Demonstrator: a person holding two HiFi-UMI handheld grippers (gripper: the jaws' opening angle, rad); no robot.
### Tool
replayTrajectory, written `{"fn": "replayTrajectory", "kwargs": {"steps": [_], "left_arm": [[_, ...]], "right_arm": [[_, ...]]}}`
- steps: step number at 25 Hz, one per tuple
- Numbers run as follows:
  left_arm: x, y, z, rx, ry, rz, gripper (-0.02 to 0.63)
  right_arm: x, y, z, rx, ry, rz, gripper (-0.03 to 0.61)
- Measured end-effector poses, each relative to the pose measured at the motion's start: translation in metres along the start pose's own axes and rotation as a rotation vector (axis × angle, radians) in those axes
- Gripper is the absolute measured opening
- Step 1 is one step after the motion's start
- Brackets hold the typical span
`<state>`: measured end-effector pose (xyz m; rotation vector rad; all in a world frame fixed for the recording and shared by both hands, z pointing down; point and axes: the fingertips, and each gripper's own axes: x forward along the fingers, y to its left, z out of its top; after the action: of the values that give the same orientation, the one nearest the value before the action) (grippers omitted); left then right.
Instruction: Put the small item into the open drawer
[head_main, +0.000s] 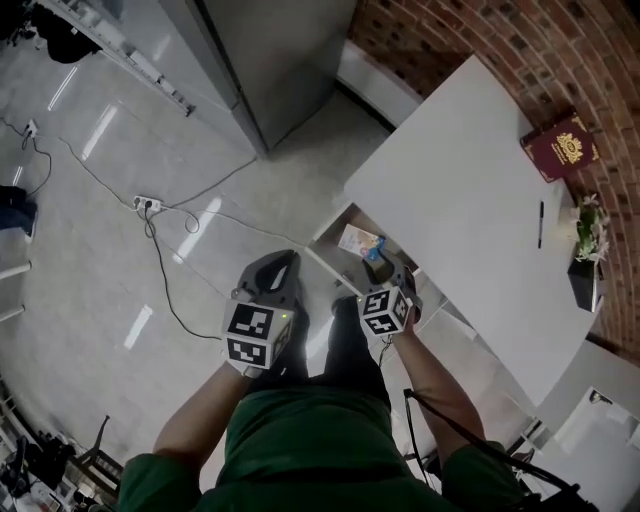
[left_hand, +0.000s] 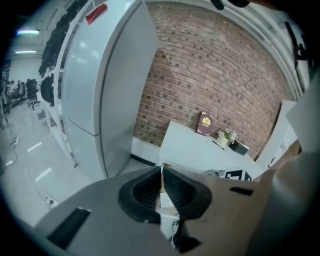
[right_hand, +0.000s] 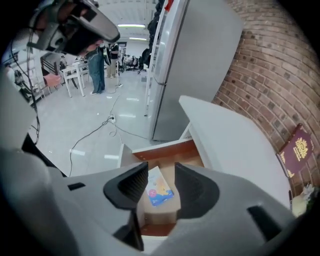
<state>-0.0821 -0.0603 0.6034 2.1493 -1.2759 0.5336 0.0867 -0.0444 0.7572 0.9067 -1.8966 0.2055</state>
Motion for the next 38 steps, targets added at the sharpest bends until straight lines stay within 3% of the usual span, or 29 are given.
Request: {"fn": "replayTrajectory", "kwargs": {"steps": [7, 12, 23, 28, 38], "left_arm": [[-0.022, -0.011, 0.040, 0.003, -0.040, -0.008, 0.015], [-0.034, -0.013, 0.072, 0.038, -0.131, 0.004, 0.015], [-0.054, -0.029, 0.140, 0.077, -0.258, -0.034, 0.015], [-0.069, -0.043, 0.172, 0.110, -0.301, -0.070, 0.015], [-0.106, -0.054, 0.234, 0.193, -0.473, -0.098, 0.015]], "right_arm": [[-0.074, -0.026, 0.068, 0.150, -0.157, -0.042, 0.149], [-0.122, -0.051, 0.115, 0.277, -0.305, -0.072, 0.130], [-0.213, -0.110, 0.190, 0.338, -0.522, -0.185, 0.109], [-0.248, -0.128, 0.213, 0.367, -0.606, -0.229, 0.103], [-0.302, -0.151, 0.246, 0.423, -0.739, -0.302, 0.083]]}}
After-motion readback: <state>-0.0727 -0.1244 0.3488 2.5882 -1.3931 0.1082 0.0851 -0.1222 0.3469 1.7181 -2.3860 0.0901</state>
